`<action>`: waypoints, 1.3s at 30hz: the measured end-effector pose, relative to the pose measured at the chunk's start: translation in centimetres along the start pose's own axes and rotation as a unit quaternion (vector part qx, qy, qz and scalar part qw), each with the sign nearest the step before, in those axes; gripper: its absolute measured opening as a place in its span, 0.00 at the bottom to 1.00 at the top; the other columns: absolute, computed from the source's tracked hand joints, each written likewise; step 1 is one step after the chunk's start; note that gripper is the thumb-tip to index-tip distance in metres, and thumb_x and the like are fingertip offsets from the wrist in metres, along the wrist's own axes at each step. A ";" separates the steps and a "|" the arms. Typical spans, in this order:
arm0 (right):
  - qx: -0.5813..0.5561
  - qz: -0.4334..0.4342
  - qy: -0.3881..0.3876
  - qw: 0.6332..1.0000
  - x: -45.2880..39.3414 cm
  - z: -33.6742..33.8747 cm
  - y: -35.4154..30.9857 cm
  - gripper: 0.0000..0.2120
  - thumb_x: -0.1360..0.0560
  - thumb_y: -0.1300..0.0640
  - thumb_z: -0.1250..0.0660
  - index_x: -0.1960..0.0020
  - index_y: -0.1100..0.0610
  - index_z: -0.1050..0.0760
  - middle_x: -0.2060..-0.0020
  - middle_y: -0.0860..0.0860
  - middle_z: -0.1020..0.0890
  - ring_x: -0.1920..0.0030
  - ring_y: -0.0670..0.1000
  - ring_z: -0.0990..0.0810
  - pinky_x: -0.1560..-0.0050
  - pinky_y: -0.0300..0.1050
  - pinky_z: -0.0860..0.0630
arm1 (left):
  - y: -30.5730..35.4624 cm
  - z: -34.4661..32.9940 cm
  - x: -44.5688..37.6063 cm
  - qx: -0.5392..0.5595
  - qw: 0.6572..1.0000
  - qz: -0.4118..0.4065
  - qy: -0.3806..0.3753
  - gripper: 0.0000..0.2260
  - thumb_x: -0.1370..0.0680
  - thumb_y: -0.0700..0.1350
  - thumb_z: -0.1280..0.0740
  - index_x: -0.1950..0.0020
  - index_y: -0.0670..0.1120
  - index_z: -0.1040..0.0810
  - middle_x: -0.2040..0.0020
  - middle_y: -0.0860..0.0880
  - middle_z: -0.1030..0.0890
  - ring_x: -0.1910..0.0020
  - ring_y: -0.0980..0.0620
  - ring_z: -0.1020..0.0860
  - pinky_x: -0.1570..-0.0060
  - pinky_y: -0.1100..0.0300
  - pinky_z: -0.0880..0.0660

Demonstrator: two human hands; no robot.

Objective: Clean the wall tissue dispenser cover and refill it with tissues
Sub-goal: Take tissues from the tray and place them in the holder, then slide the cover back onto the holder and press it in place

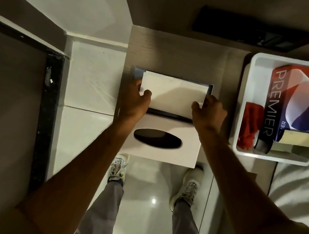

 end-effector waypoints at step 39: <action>-0.071 -0.023 -0.028 0.997 0.9 1.2 1.2 0.35 0.24 0.37 0.31 0.30 0.61 0.32 0.33 0.62 0.24 0.32 0.64 0.25 0.33 0.62 0.25 | 2.4 1.6 0.7 -0.117 0.993 -0.015 -0.006 0.33 0.18 0.53 0.33 0.20 0.41 0.43 0.23 0.39 0.32 0.24 0.39 0.31 0.26 0.44 0.28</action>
Point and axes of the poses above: each hand's wrist, its own x-axis away from the middle knuckle, its own z-axis out of the back of the hand, y = z × x, the point moved 8 cm from there along -x, towards the middle knuckle
